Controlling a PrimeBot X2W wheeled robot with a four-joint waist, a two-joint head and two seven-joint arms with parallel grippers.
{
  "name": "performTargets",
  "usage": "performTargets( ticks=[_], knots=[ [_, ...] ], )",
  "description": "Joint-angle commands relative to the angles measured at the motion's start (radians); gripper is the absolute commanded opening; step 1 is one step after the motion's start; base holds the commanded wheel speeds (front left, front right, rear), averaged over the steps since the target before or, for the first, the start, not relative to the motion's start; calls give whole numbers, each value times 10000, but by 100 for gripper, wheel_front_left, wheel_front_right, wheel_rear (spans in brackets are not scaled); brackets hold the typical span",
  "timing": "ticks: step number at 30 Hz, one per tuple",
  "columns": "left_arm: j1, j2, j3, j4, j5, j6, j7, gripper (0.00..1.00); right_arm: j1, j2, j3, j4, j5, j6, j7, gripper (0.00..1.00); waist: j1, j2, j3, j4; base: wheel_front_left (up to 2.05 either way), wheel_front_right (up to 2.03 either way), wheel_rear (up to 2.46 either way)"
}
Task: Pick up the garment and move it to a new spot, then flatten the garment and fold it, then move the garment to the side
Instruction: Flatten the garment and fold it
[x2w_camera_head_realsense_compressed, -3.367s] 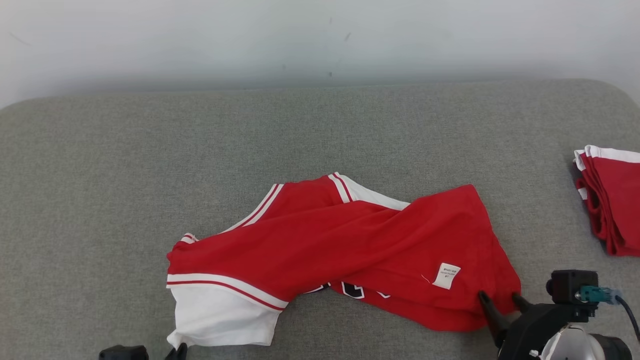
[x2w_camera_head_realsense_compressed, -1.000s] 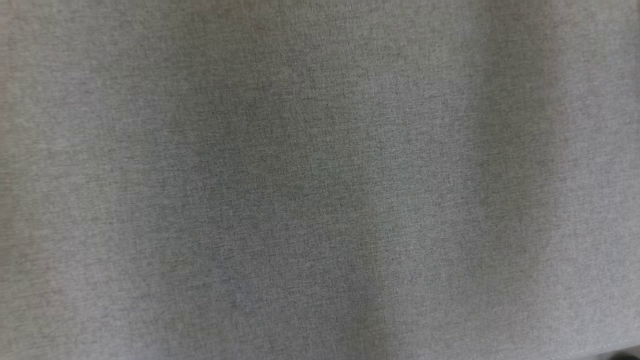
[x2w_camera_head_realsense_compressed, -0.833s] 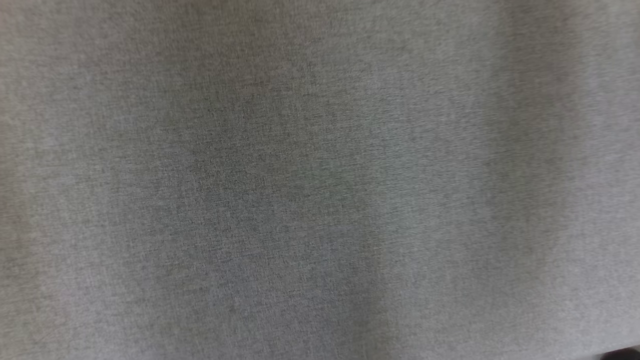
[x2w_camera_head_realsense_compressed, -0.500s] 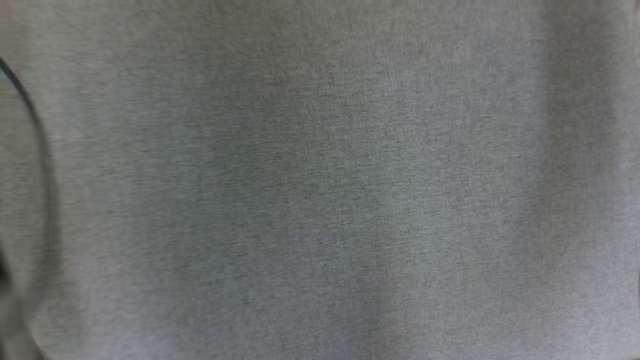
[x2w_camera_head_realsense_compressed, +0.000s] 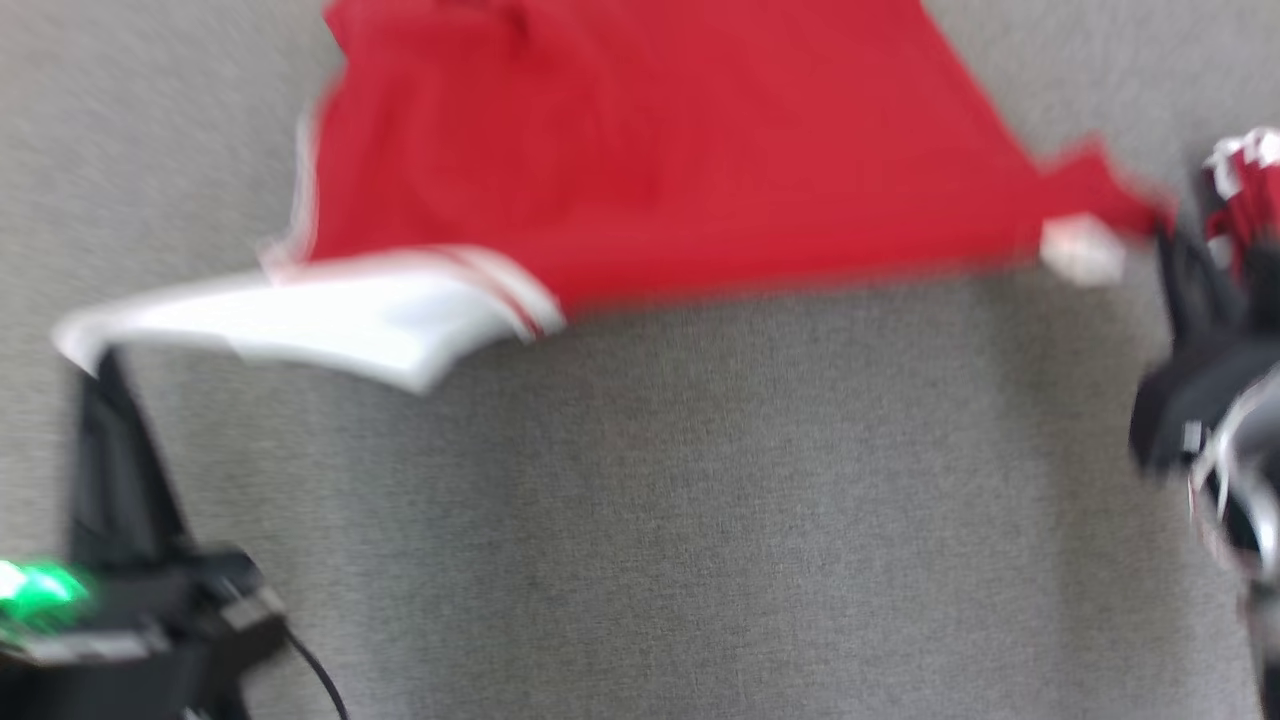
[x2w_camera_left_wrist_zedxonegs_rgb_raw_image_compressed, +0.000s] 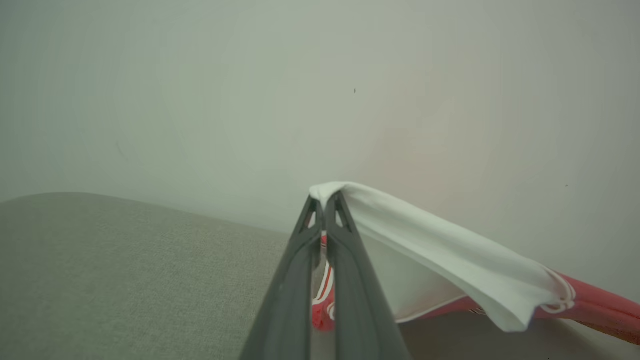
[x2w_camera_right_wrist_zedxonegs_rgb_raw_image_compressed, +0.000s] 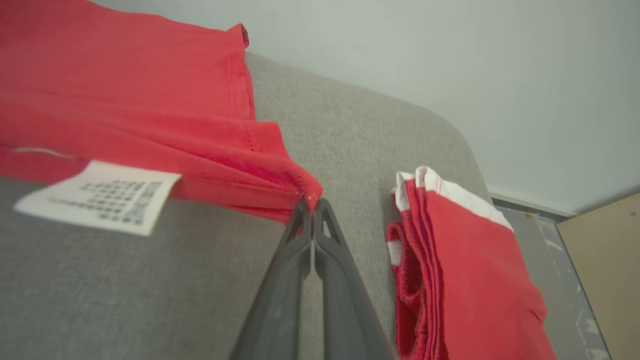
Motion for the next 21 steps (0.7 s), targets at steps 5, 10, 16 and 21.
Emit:
performTargets(
  ticks=[5, 10, 16, 21],
  knots=[
    [1478, -45, -934, 901, -958, 306, -40, 0, 2247, 710, -440, -1498, 397, -42, 2080, 0, 4, 2, -1802, 518, 0, 0, 0],
    [2131, -35, -1722, 1680, -1274, 535, 359, 0, 3412, 1285, -607, -2017, 574, -38, 3097, 0, 4, 2, -2248, 676, 0, 0, 0],
    [3023, 183, -2146, 2050, -2109, 591, 2348, 0, 4495, 1795, -822, -2407, 669, -36, 4092, 0, 4, 2, -2617, 854, 0, 0, 0],
    [3938, 387, -2223, 1648, -3478, 641, 4485, 0, 4953, 2011, -1001, -2620, 588, -36, 4415, 0, 4, 2, -2739, 959, 0, 0, 0]
  ],
)
